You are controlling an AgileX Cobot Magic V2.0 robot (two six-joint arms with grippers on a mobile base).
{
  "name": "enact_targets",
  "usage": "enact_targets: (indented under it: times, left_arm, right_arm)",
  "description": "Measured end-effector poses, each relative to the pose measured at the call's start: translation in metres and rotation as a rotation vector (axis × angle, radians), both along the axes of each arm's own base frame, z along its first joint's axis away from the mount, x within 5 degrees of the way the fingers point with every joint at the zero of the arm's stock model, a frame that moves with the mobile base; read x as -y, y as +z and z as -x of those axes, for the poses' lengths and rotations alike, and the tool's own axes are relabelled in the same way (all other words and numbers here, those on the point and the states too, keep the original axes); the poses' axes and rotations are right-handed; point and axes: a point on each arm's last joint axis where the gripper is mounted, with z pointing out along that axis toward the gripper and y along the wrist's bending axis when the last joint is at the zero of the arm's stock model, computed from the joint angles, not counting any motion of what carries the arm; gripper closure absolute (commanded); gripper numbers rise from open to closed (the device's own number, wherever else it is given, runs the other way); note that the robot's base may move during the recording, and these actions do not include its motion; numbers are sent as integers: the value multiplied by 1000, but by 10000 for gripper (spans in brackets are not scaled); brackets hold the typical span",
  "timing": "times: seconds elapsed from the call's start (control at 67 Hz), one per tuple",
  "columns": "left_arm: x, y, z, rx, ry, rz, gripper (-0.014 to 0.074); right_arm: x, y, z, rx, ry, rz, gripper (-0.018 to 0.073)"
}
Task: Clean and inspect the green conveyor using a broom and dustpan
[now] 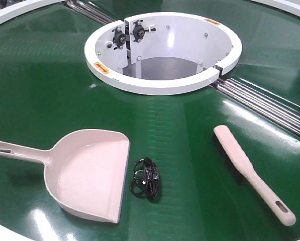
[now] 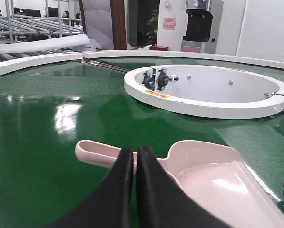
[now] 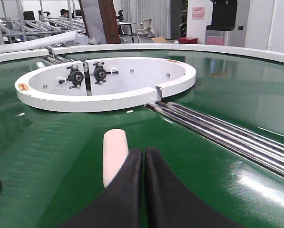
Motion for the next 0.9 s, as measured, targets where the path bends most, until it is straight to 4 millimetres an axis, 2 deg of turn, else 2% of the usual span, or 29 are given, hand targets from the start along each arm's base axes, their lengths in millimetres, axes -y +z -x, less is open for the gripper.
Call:
enact_targets:
  times: [0.896]
  left_arm:
    - [0, 0, 0, 0, 0, 0, 604]
  right_arm:
    - [0, 0, 0, 0, 0, 0, 569]
